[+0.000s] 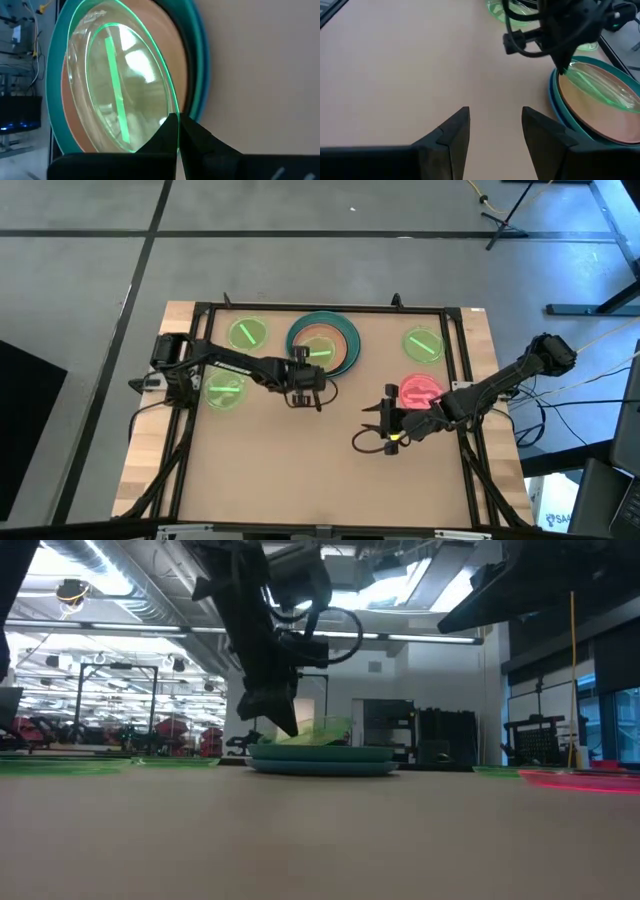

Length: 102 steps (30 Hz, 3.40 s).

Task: Stack plastic plates
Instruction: Stack the light green plate on top of the orange plate, then stack the light green plate on top of the light green plate

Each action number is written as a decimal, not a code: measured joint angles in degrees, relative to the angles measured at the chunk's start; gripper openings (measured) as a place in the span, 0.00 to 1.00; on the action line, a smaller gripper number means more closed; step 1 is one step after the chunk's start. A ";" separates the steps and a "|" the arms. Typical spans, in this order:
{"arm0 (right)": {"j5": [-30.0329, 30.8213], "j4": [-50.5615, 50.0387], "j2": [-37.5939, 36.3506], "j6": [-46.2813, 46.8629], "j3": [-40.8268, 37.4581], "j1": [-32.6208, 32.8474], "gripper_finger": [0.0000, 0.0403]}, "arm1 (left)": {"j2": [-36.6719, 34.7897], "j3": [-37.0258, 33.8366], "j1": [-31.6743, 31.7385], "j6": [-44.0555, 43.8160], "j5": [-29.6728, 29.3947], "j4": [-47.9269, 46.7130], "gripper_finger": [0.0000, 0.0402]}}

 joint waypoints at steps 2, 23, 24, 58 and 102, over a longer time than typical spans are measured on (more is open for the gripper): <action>0.00 0.00 0.00 -0.08 0.00 0.00 0.42 | 0.00 -0.61 1.03 0.19 0.00 1.21 0.00; -0.04 -0.02 0.00 -0.01 0.00 0.00 0.42 | 0.00 -0.69 1.41 -2.95 -1.22 1.78 0.27; -0.04 -0.02 0.00 -0.01 0.00 0.00 0.42 | 0.00 -0.49 0.70 -2.92 -2.15 1.49 0.28; -0.04 -0.96 0.00 1.95 0.00 0.00 0.42 | -20.57 -10.82 -26.31 -68.53 11.21 -36.34 0.28; 0.87 -1.38 0.00 1.84 0.00 0.00 0.42 | -20.59 -23.06 -26.35 -69.41 18.54 -29.46 0.44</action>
